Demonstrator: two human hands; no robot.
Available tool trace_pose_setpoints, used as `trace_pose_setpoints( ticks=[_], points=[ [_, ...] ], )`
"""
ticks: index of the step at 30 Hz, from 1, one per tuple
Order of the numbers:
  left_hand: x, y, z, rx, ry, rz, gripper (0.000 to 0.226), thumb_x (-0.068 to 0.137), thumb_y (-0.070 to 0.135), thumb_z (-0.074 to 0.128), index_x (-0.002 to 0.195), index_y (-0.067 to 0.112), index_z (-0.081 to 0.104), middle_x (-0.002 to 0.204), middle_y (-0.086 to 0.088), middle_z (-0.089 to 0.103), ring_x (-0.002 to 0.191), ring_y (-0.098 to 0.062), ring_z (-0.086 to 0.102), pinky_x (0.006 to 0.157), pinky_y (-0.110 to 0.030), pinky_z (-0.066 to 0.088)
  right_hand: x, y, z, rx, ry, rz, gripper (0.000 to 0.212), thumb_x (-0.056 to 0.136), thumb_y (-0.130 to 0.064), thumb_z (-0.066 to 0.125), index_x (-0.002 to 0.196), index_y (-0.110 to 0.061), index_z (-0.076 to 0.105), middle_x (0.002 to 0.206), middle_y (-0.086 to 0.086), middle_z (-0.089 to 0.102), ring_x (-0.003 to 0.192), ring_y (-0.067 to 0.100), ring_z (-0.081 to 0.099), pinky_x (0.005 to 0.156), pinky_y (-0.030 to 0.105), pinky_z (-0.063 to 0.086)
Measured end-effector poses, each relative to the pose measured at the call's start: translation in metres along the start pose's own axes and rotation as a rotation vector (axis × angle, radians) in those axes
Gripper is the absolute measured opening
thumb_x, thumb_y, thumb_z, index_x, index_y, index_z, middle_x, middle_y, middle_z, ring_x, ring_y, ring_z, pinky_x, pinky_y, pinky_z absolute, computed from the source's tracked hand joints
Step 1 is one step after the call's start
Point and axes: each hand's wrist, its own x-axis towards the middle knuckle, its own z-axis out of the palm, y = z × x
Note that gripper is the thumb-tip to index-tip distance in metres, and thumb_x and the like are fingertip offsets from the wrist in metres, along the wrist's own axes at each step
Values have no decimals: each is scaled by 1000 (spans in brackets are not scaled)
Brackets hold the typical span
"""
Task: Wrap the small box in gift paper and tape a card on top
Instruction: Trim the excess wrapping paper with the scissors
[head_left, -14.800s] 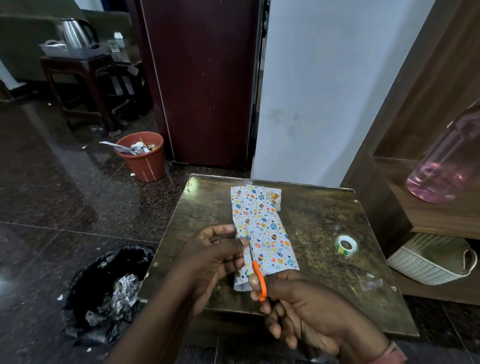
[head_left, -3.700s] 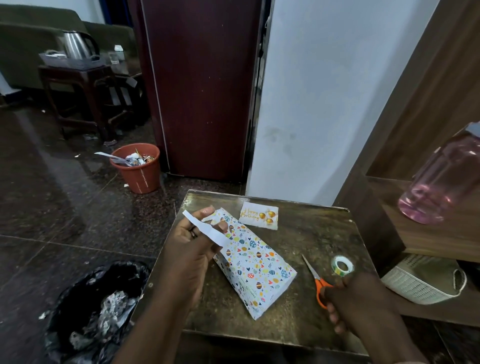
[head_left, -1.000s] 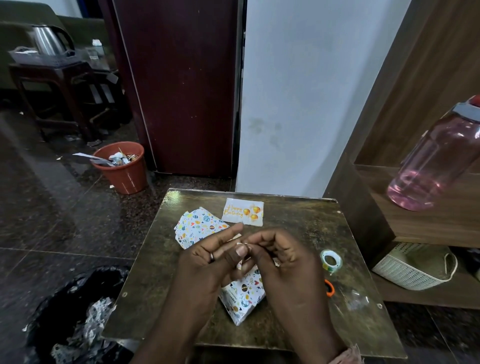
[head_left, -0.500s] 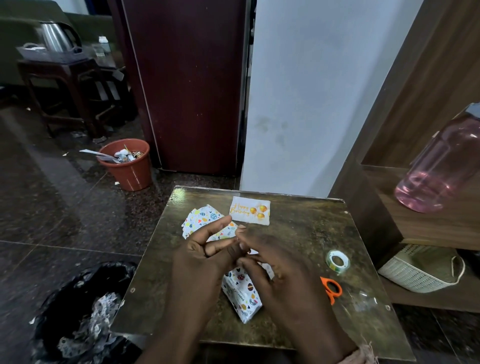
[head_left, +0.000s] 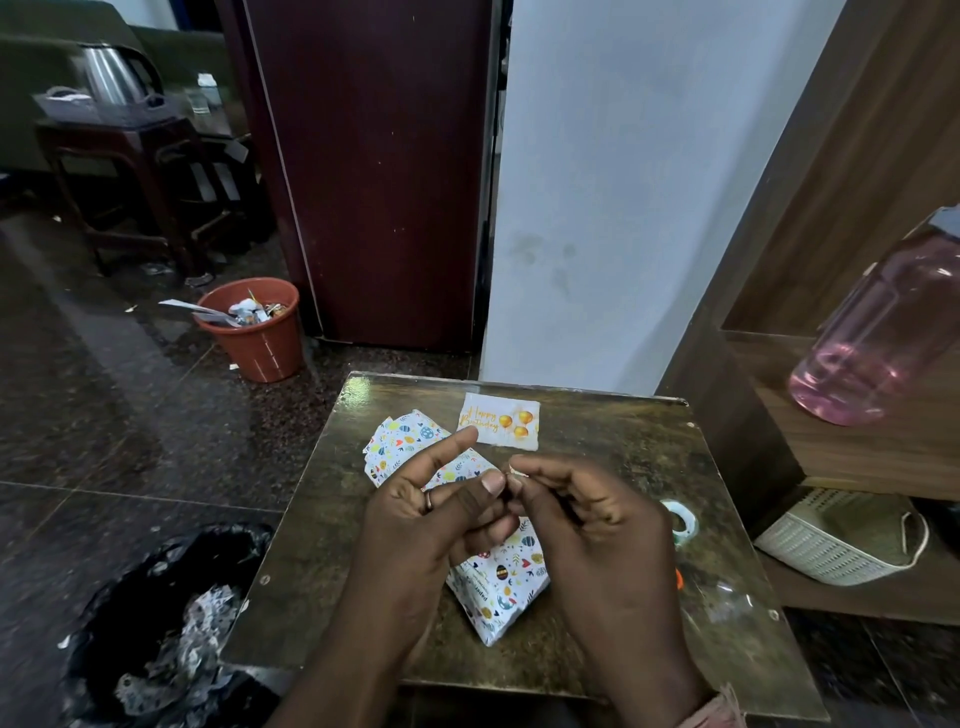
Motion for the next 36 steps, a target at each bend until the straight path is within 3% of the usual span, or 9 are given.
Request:
trace_pose_setpoints(
  ticks=[5,9,14,18,21,24,29,33,36],
  points=[
    [-1,-1,-1,-8,0,-23,57,71,7,79,127,11,67,93,-27,76,75,-25,76,63,-28,62,2,1,2,72,-4,85,28,88,3,72,87,-25,80,88,-12,78,92,9,74,83,30,59],
    [0,-5,-1,-100,-13,-55,53,71,0,76,123,2,65,88,-23,75,68,-21,74,59,-24,61,2,4,5,138,-66,106,30,91,6,66,85,-21,78,92,-7,79,97,12,75,88,40,59],
    [3,-5,-6,-159,15,-6,59,65,1,77,123,2,66,83,-18,72,64,-18,68,61,-22,60,0,1,10,210,-170,151,26,100,-1,59,93,-20,75,112,-11,77,117,5,66,100,37,50],
    [4,-5,-7,-136,-10,34,57,65,-2,77,121,7,69,85,-17,73,71,-20,69,68,-25,59,1,2,6,266,-223,205,26,101,0,55,96,-18,73,110,-8,78,123,3,63,102,37,49],
    [3,-4,-6,-113,2,72,52,65,0,80,116,8,71,86,-14,74,74,-21,70,72,-27,59,2,6,3,266,-251,202,31,101,4,54,117,-20,67,120,-6,75,126,7,62,104,35,48],
    [0,1,-3,65,85,189,41,69,-3,81,106,8,70,79,-13,76,77,-25,75,72,-28,60,-1,7,9,223,-259,201,51,102,7,50,137,-29,56,132,-15,68,132,0,55,110,26,46],
    [-11,3,2,435,172,381,37,80,-7,80,94,26,71,79,-3,78,82,-14,77,74,-21,57,-4,4,16,216,-244,252,43,103,-3,53,138,-27,58,130,-21,67,127,-1,58,111,29,46],
    [-16,-1,0,615,157,388,49,86,5,79,118,41,68,89,13,80,92,-10,76,87,-37,58,-3,2,14,218,-227,308,41,102,-8,58,141,-21,58,128,-19,69,124,0,61,110,32,49],
    [-19,-2,1,729,63,409,74,92,12,74,139,62,46,100,24,77,99,-17,75,91,-34,56,1,5,11,221,-201,339,43,101,-6,58,143,-18,57,124,-19,71,120,0,64,106,31,50]
  ],
)
